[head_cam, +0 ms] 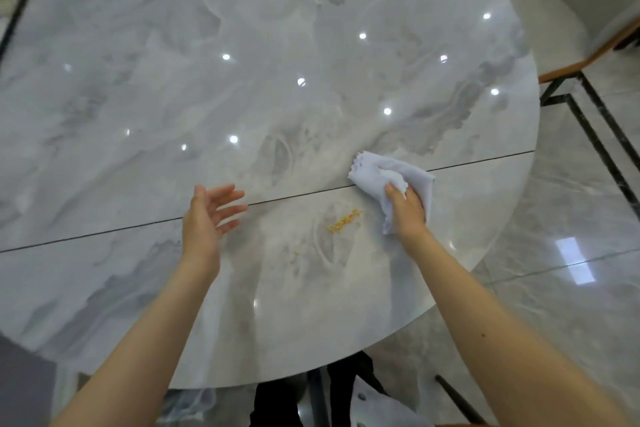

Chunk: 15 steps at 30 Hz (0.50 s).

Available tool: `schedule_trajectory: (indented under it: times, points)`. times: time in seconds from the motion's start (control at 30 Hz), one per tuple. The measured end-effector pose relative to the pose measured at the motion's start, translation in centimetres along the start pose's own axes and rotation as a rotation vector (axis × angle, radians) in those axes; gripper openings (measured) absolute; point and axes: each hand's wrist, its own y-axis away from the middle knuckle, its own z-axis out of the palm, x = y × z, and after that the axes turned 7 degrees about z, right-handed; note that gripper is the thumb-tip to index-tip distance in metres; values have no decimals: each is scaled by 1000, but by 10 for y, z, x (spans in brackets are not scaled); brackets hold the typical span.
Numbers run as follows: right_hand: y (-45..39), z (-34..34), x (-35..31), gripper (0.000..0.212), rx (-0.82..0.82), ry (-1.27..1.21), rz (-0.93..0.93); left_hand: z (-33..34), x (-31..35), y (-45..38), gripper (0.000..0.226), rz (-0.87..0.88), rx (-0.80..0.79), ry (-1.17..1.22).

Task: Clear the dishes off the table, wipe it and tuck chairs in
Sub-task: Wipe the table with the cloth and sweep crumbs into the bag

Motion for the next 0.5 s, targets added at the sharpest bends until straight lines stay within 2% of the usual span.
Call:
schedule_trajectory:
  times: [0.17,0.3,0.5]
  points:
    - [28,42,7,23,-67,-73,88,-56,4,-8,51,15,0,20]
    - [54,79,19,25,-37,-132,140,-102,4,-12,51,17,-15,39]
    - [96,134,24,24,19,-172,105,-157,0,-11,50,6,-2,77]
